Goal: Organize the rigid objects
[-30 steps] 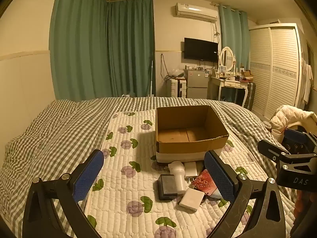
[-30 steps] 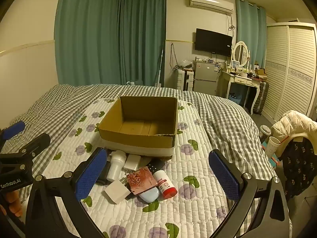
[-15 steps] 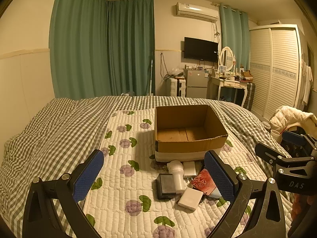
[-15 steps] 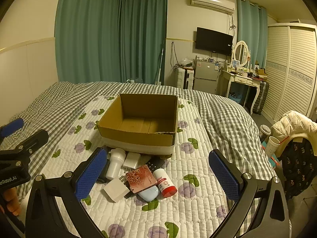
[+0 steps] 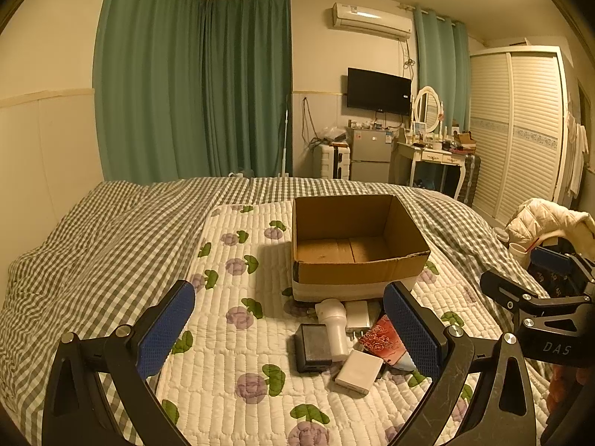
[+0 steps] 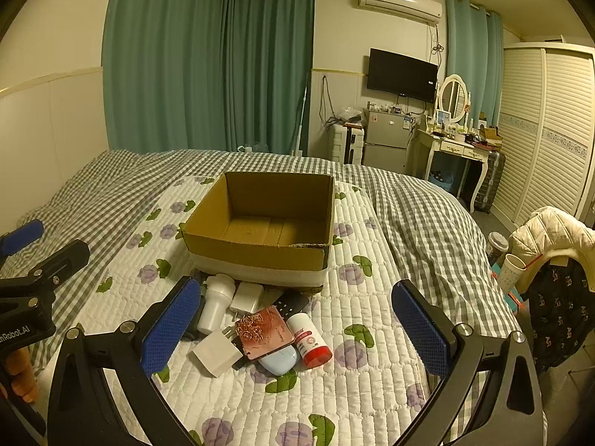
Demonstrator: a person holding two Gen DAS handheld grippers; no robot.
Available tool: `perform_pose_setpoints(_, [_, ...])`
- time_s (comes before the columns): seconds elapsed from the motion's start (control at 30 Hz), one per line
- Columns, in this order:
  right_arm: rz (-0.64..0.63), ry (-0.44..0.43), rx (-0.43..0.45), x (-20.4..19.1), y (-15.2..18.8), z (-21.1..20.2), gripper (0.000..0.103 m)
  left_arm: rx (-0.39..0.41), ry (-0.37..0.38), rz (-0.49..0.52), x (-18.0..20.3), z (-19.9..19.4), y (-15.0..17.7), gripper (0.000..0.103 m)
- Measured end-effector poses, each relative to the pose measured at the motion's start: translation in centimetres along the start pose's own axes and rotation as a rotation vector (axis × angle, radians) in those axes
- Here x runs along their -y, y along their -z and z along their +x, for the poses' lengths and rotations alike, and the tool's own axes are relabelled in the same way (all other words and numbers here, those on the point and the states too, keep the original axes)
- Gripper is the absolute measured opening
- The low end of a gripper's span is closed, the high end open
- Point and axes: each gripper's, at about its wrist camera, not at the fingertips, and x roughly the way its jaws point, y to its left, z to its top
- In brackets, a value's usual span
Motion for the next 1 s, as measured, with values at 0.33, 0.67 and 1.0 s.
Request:
perform_pose_setpoints(0.33, [-0.004,-0.001,-0.006,0.06,0.08,0.25,0.103,-0.005,-0.002,0.001,-0.02,0.23,0.22,0.103])
perform_pose_setpoints(0.67, [-0.008,-0.002,-0.011,-0.05,0.12,0.33,0.103,-0.012,-0.002,-0.005,-0.13,0.3,0.17,0.103])
perform_pose_setpoints(1.0, [-0.014,-0.001,-0.015,-0.24,0.12,0.35,0.103,-0.012,-0.001,-0.004,-0.15,0.31,0.15,0.103])
